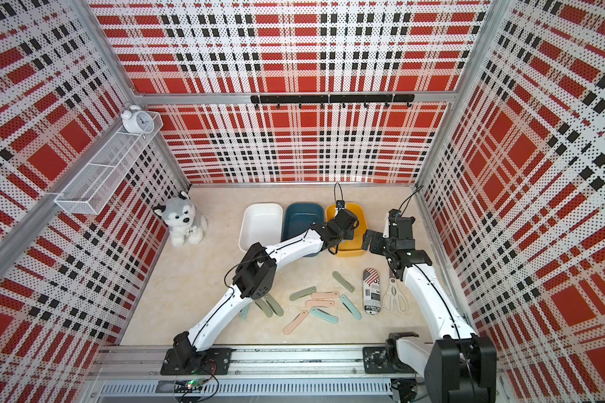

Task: Place the fruit knives into the storage box by color
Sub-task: Place the fruit knife in the storage box.

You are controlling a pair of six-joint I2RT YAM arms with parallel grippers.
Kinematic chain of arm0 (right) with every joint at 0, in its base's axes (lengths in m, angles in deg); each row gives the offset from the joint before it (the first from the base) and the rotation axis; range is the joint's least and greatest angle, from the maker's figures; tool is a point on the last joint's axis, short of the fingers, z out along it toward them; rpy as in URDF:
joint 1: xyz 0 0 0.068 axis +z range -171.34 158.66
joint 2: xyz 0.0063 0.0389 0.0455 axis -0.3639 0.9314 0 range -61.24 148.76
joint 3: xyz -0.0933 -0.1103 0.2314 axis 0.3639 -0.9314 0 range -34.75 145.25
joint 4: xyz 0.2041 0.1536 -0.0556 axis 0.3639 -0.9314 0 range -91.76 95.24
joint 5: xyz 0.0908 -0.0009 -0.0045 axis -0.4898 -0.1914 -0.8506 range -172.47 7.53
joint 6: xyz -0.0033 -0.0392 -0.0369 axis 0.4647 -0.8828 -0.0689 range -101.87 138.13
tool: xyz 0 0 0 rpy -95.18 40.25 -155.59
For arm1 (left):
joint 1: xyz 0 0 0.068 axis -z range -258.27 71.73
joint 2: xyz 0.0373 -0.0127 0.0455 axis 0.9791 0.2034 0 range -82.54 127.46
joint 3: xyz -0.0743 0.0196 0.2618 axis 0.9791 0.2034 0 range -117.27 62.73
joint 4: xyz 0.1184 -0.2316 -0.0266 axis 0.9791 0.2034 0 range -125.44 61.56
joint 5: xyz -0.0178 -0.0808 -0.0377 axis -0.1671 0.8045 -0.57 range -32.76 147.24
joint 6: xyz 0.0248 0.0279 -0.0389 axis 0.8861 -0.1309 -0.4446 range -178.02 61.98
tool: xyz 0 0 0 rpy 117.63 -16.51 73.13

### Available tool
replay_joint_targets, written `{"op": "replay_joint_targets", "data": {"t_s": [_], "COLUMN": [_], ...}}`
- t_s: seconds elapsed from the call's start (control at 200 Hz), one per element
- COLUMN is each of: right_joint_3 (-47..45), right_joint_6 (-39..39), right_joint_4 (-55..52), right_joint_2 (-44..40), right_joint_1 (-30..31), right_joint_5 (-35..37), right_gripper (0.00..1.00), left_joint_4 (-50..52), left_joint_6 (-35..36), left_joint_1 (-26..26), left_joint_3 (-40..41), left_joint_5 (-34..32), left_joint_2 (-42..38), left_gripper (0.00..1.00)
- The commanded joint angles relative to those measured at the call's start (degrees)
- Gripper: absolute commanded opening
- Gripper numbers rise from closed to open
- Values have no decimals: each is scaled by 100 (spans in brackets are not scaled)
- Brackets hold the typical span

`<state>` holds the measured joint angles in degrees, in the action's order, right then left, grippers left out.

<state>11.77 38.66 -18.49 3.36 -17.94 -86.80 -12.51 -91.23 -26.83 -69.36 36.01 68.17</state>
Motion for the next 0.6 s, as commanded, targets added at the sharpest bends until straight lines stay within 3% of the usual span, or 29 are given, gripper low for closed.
{"op": "replay_joint_targets", "data": {"t_s": [0.0,0.13,0.366,0.501,0.591], "right_joint_3": [-62,-109,-263,-467,-417], "right_joint_6": [29,38,128,340,495], "right_joint_4": [-113,-262,-730,-940,-1008], "right_joint_2": [-131,-242,-649,-886,-756], "right_joint_1": [77,173,682,1474,2116], "right_joint_5": [-50,-50,115,638,900], "right_gripper": [100,100,100,99,89], "left_joint_4": [-178,-182,-114,-136,-181], "left_joint_6": [47,69,-73,-177,-237], "left_joint_1": [-30,-47,-24,87,147], "left_joint_3": [48,47,224,942,1625], "left_joint_5": [5,84,238,190,104], "left_joint_2": [58,-68,-805,-1905,-2688], "left_gripper": [34,40,65,79,91]}}
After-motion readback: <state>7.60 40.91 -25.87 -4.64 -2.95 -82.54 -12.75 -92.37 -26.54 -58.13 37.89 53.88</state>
